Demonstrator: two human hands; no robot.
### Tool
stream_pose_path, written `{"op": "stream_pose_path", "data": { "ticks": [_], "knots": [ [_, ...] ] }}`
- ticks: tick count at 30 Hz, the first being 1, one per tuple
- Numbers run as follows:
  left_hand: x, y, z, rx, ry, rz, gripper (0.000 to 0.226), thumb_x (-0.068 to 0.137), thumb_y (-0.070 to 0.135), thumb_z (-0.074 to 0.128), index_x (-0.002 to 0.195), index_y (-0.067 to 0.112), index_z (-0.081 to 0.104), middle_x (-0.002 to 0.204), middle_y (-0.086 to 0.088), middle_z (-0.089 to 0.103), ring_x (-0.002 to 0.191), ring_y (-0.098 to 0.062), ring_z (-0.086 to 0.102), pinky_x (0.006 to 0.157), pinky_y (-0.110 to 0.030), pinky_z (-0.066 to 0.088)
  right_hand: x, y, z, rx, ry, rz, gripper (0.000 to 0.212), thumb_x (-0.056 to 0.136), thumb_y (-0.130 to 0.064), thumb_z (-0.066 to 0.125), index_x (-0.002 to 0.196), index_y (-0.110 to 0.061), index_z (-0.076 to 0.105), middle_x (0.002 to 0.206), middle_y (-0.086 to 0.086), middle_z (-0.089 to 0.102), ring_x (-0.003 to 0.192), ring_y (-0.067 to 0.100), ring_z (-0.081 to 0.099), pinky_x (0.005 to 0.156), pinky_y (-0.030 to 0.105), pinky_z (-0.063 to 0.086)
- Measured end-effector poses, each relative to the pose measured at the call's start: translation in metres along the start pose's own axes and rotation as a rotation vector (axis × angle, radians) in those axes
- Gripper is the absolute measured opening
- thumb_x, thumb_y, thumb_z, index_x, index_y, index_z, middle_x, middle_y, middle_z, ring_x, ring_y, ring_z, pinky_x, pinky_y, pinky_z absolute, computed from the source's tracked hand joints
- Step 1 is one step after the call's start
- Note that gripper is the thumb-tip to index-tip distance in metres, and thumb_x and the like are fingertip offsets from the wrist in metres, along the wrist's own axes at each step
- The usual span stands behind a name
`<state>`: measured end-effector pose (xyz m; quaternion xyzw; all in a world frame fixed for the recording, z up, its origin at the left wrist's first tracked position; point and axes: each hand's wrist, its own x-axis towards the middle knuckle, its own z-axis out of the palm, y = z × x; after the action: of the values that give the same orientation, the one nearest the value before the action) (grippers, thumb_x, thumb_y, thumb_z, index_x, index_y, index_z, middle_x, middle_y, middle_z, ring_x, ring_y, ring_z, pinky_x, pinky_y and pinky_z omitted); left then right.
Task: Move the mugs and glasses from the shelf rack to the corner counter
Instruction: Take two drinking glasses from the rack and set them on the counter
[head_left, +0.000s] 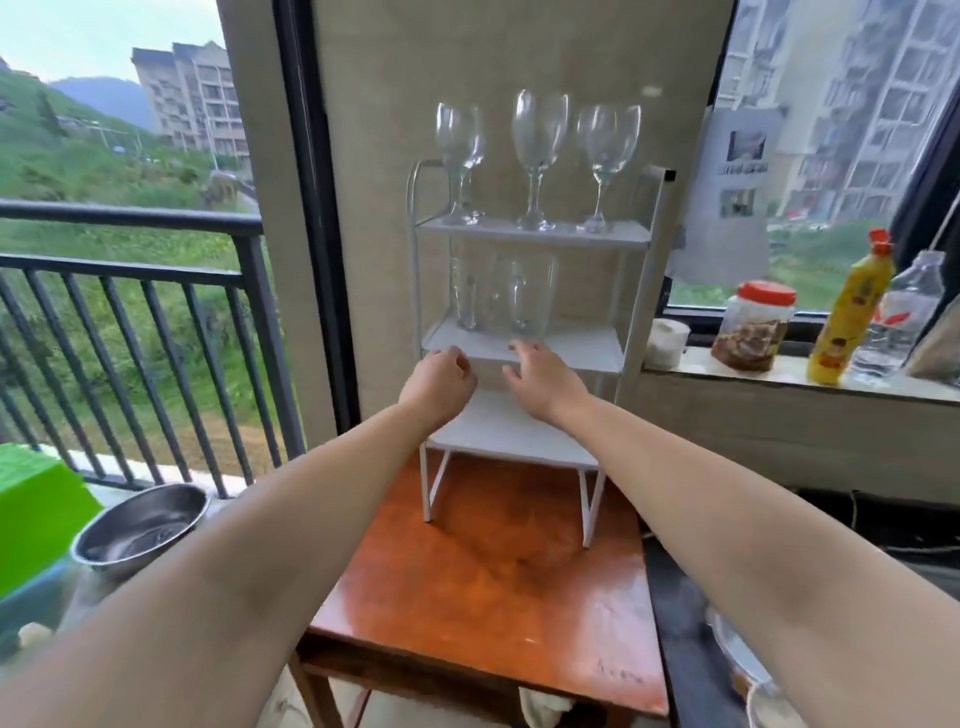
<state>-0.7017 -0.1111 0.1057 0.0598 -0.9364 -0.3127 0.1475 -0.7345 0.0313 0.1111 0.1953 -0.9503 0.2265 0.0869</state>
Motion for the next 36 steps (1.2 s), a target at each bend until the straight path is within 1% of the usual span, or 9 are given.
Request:
{"op": "stream_pose_path", "data": {
  "ticks": [3, 7, 12, 15, 18, 22, 27, 34, 36],
  "knots": [
    [0.036, 0.008, 0.003, -0.193, 0.022, -0.072, 0.033, 0.094, 0.02, 0.049, 0.123, 0.006, 0.055, 0.121, -0.011, 0.062, 0.112, -0.03, 0.057, 0.087, -0.03, 0.045, 0.043, 0.004, -0.004, 0.127, 0.063, 0.075, 0.05, 0.099, -0.024, 0.041, 0.144, -0.007, 0.032, 0.145, 0.018, 0.041, 0.128, 0.035, 0.047, 0.1, 0.039, 0.04],
    [0.082, 0.014, 0.006, -0.416, 0.064, -0.168, 0.048, 0.091, 0.02, 0.052, 0.137, 0.008, 0.045, 0.133, -0.014, 0.056, 0.121, -0.03, 0.054, 0.105, -0.039, 0.043, 0.091, 0.003, 0.0, 0.366, 0.192, 0.244, 0.051, 0.096, -0.021, 0.047, 0.142, -0.002, 0.032, 0.144, 0.02, 0.04, 0.131, 0.036, 0.043, 0.105, 0.039, 0.036],
    [0.122, 0.016, 0.013, -0.532, 0.07, -0.215, 0.053, 0.09, 0.023, 0.052, 0.141, 0.011, 0.041, 0.142, -0.011, 0.048, 0.125, -0.028, 0.051, 0.107, -0.037, 0.04, 0.128, 0.002, 0.004, 0.606, 0.325, 0.391, 0.036, 0.094, -0.017, 0.05, 0.124, 0.002, 0.051, 0.124, 0.02, 0.06, 0.114, 0.033, 0.057, 0.091, 0.033, 0.043],
    [0.141, 0.013, 0.02, -0.633, 0.098, -0.243, 0.035, 0.088, 0.019, 0.051, 0.119, 0.005, 0.058, 0.114, -0.017, 0.062, 0.102, -0.031, 0.061, 0.086, -0.029, 0.049, 0.141, -0.003, 0.012, 0.692, 0.306, 0.391, 0.019, 0.092, -0.02, 0.05, 0.096, -0.007, 0.065, 0.089, 0.013, 0.063, 0.088, 0.026, 0.059, 0.091, 0.039, 0.05],
    [0.145, 0.015, 0.02, -0.729, 0.122, -0.219, 0.019, 0.086, 0.013, 0.047, 0.068, 0.012, 0.054, 0.068, -0.008, 0.054, 0.062, -0.021, 0.047, 0.056, -0.023, 0.041, 0.149, -0.007, 0.016, 0.719, 0.3, 0.374, 0.03, 0.091, -0.019, 0.051, 0.061, -0.02, 0.049, 0.074, 0.008, 0.054, 0.078, 0.022, 0.05, 0.076, 0.036, 0.046],
    [0.148, 0.016, 0.019, -0.81, 0.052, -0.207, 0.018, 0.094, 0.02, 0.045, 0.085, 0.01, 0.057, 0.071, 0.0, 0.059, 0.066, -0.015, 0.05, 0.063, -0.028, 0.04, 0.153, -0.013, 0.016, 0.708, 0.235, 0.351, 0.031, 0.092, -0.023, 0.051, 0.061, -0.021, 0.044, 0.08, 0.009, 0.051, 0.08, 0.023, 0.049, 0.08, 0.04, 0.049],
    [0.143, 0.021, 0.013, -0.895, -0.065, -0.254, 0.031, 0.097, 0.038, 0.042, 0.077, 0.017, 0.055, 0.073, 0.0, 0.054, 0.072, -0.015, 0.051, 0.084, -0.042, 0.049, 0.15, -0.015, 0.015, 0.785, 0.234, 0.387, 0.016, 0.087, -0.029, 0.053, 0.08, -0.015, 0.053, 0.088, 0.008, 0.061, 0.097, 0.035, 0.063, 0.094, 0.053, 0.051],
    [0.116, 0.026, 0.004, -1.049, -0.037, -0.362, 0.03, 0.095, 0.034, 0.041, 0.071, 0.015, 0.046, 0.067, 0.0, 0.041, 0.064, -0.015, 0.04, 0.096, -0.05, 0.048, 0.115, -0.011, -0.008, 0.955, 0.346, 0.454, 0.039, 0.098, -0.024, 0.04, 0.06, -0.014, 0.043, 0.059, 0.002, 0.048, 0.057, 0.018, 0.048, 0.072, 0.039, 0.046],
    [0.107, 0.027, 0.0, -1.063, -0.027, -0.367, 0.029, 0.094, 0.031, 0.041, 0.069, 0.016, 0.043, 0.064, 0.0, 0.039, 0.06, -0.014, 0.037, 0.094, -0.048, 0.048, 0.106, -0.008, -0.011, 0.922, 0.358, 0.448, 0.04, 0.098, -0.028, 0.038, 0.061, -0.014, 0.044, 0.06, 0.002, 0.047, 0.062, 0.02, 0.05, 0.08, 0.044, 0.05]
  ]
}}
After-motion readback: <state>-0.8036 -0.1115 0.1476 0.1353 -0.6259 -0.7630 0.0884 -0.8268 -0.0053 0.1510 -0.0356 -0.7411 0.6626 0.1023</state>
